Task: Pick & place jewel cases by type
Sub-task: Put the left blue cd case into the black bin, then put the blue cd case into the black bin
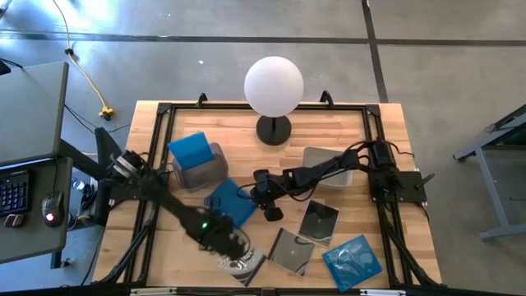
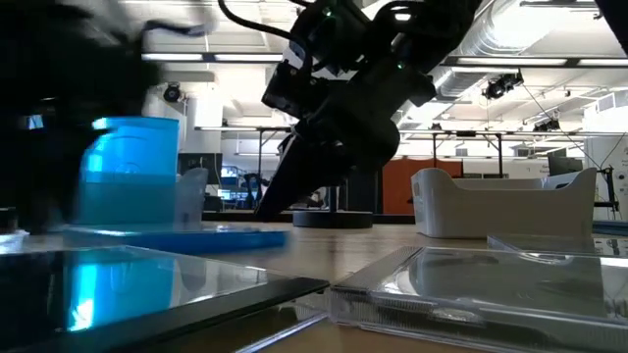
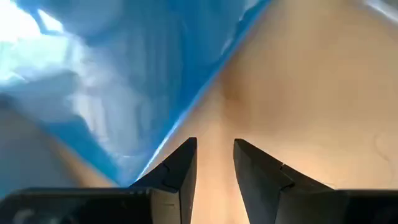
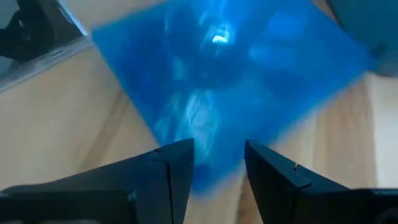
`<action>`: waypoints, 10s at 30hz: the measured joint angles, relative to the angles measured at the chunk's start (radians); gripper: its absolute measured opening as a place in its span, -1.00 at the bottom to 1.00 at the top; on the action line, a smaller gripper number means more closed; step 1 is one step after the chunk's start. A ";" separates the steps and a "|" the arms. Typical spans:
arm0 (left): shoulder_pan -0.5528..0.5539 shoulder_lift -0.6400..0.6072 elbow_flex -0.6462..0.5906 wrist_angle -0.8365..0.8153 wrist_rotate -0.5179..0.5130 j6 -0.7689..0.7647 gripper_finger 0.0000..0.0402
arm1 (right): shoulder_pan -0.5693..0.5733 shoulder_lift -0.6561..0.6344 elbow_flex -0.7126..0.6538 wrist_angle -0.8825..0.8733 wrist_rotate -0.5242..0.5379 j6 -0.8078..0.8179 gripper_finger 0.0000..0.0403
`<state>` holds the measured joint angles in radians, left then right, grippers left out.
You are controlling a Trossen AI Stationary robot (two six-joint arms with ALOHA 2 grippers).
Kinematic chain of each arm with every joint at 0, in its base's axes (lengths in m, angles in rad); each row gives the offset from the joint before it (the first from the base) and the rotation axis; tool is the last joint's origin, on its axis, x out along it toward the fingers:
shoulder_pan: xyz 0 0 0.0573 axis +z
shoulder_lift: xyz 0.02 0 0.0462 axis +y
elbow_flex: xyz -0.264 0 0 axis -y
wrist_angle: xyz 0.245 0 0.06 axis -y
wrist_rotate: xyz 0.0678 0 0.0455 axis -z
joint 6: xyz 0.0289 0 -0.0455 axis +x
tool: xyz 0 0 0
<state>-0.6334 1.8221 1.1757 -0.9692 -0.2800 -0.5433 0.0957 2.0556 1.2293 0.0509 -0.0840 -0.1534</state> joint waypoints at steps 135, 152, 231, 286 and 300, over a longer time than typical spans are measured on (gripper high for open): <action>-0.258 -0.226 0.440 -0.605 -0.786 -0.561 -0.97 | -0.092 -0.035 -0.002 -0.306 -0.201 -0.036 -0.32; -0.036 -0.787 -0.459 -0.339 -0.983 -1.141 -0.97 | -0.026 -0.034 -0.002 -0.144 -0.211 -0.072 -0.32; 0.299 -0.852 -0.392 -0.021 -0.361 -0.613 -0.27 | -0.018 -0.036 0.000 -0.142 -0.208 -0.074 -0.32; 0.130 -0.373 -0.391 1.198 -0.304 0.180 -0.27 | 0.931 -0.150 -0.001 -0.767 0.083 0.788 -0.32; 0.129 -0.373 -0.392 1.271 -0.211 0.270 -0.27 | 0.697 -0.121 0.002 -0.699 0.187 0.440 -0.32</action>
<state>-0.5041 1.4494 0.7837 0.3018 -0.4913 -0.2731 0.7924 1.9349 1.2316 -0.6484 0.1029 0.2871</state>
